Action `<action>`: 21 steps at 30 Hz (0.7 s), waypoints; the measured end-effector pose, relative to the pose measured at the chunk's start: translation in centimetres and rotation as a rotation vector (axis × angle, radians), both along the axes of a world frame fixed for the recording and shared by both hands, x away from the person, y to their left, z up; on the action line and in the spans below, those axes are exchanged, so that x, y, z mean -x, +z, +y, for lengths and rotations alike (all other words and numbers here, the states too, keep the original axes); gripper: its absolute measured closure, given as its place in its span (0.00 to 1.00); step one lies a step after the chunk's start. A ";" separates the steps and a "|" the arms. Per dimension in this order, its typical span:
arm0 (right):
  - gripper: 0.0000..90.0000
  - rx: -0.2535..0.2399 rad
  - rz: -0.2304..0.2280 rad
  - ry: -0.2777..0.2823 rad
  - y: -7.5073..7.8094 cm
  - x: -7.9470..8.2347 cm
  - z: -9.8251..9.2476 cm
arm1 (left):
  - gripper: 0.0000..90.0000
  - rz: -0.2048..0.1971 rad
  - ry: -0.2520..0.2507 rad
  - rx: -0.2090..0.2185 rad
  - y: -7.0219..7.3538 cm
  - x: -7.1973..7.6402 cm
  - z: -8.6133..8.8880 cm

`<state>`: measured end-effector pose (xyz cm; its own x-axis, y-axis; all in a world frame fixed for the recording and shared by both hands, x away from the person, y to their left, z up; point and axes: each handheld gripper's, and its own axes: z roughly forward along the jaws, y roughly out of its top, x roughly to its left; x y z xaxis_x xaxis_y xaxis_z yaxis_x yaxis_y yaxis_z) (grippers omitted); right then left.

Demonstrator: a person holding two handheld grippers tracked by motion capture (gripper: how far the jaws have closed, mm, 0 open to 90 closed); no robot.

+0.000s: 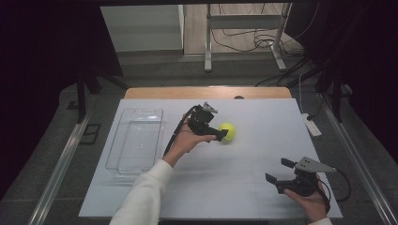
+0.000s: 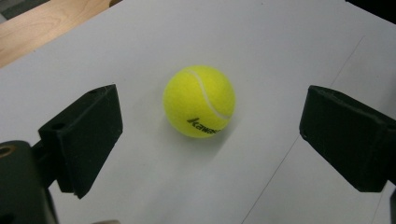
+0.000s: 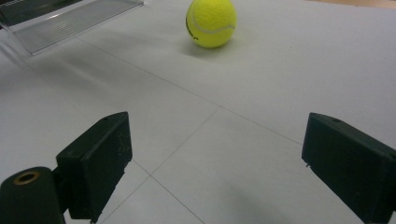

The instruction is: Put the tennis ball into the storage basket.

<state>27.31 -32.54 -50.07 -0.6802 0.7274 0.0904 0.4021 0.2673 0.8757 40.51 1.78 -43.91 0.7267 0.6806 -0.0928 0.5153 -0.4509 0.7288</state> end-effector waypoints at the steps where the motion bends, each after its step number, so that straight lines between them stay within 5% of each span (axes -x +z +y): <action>1: 0.10 0.000 0.000 0.000 0.0 0.0 0.0 | 0.08 0.000 0.000 0.000 0.0 0.0 0.0; 21: 0.10 -0.002 0.001 0.001 -0.1 -0.1 -0.1 | 0.08 0.028 0.001 -0.017 -0.7 -1.4 -1.6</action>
<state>27.36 -32.60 -50.16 -0.6807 0.7266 0.0927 0.4032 0.2661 0.8756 41.96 0.14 -44.56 0.7236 0.6827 -0.1019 0.5359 -0.4626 0.7063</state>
